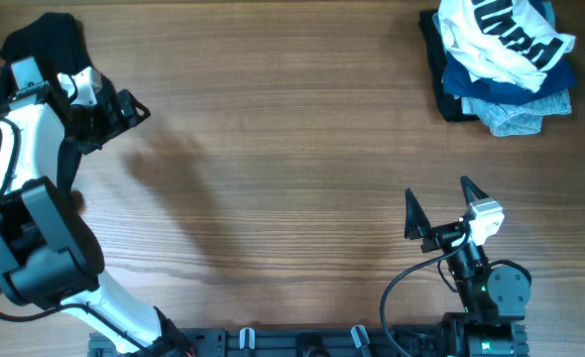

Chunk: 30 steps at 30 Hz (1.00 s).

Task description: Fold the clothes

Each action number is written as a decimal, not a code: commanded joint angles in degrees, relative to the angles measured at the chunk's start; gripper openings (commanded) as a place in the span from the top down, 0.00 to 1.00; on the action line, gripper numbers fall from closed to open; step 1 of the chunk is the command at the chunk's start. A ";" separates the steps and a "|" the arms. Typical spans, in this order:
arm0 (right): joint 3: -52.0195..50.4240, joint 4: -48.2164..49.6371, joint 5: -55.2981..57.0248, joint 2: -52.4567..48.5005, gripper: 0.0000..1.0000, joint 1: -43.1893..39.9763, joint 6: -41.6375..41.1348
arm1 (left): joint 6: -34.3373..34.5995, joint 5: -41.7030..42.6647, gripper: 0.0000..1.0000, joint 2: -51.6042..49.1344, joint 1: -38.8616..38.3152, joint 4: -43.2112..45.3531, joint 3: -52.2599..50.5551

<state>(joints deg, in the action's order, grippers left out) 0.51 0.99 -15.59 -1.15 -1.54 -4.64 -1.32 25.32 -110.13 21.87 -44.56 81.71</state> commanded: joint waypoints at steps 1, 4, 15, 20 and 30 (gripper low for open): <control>-0.22 0.44 -0.31 0.87 0.00 0.09 0.11 | 0.33 0.11 0.00 1.70 0.09 -0.02 0.48; -0.22 0.44 -0.31 0.87 0.00 0.09 0.13 | 0.33 0.09 0.00 3.54 -0.52 -0.02 0.48; -0.22 0.44 -0.31 0.87 0.00 0.09 0.13 | -1.73 -4.39 0.00 22.05 -13.22 -0.44 0.46; -0.22 0.44 -0.31 0.87 0.00 0.09 0.13 | -7.06 -4.66 0.00 31.52 -17.57 2.54 -0.17; -0.22 0.44 -0.31 0.87 0.00 0.09 0.13 | -6.86 -4.92 0.00 49.09 -17.59 14.12 -11.89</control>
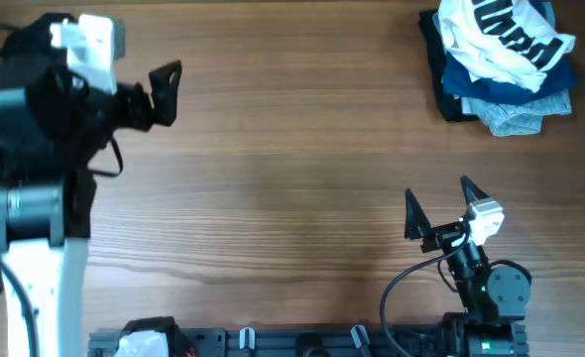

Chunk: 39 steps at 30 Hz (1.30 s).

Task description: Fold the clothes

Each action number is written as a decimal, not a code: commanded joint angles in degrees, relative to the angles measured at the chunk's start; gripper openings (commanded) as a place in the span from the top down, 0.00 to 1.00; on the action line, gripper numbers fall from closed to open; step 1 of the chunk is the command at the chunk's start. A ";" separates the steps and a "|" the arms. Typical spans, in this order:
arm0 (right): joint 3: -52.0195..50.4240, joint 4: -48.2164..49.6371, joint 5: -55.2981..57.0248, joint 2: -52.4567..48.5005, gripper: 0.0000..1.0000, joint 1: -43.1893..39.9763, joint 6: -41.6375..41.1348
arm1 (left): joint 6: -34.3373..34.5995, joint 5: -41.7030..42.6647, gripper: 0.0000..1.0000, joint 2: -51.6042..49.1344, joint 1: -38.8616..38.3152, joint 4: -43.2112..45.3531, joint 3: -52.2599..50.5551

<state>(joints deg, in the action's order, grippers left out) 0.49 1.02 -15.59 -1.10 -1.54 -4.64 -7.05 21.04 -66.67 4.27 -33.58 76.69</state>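
A pile of clothes (501, 64) lies at the far right corner of the table: a white shirt with black lettering on top, with blue, grey and black pieces under it. My left gripper (164, 94) is raised high over the far left of the table, far from the pile. Its jaws look open with nothing between them. A black garment (20, 45) shows at the far left, mostly hidden behind the left arm. My right gripper (439, 203) stands open near the front right, empty, well short of the pile.
Bare wooden table (292, 178) spans the middle. The raised left arm (35, 198) covers the left edge in the overhead view. The arm bases and a black rail (302, 342) run along the front edge.
My left arm has risen towards the camera and its gripper now sits further right and slightly higher in the view. The right arm and the clothes pile have not moved.
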 commanded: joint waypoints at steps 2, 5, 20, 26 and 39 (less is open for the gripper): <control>-0.20 0.44 -0.31 0.83 0.00 0.09 0.13 | -1.07 -0.59 0.00 11.02 0.00 7.69 -13.22; -0.20 0.42 -0.31 0.83 0.00 0.09 0.11 | 0.26 -0.79 0.00 18.93 -0.04 15.04 -22.93; -0.20 0.42 -0.31 0.83 0.00 0.09 0.11 | 4.55 -11.56 0.00 51.25 -5.81 37.51 -59.91; -0.20 0.44 -0.31 0.83 0.00 0.09 0.15 | 5.07 -11.76 0.00 60.00 -5.92 37.81 -66.47; -0.20 0.42 -0.31 0.83 0.00 0.09 0.13 | 9.70 -13.44 0.00 66.47 -5.92 39.45 -73.29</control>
<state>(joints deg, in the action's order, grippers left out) 0.45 1.19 -15.59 -0.99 -1.54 -4.64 0.03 9.58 -1.19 -1.26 5.43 4.47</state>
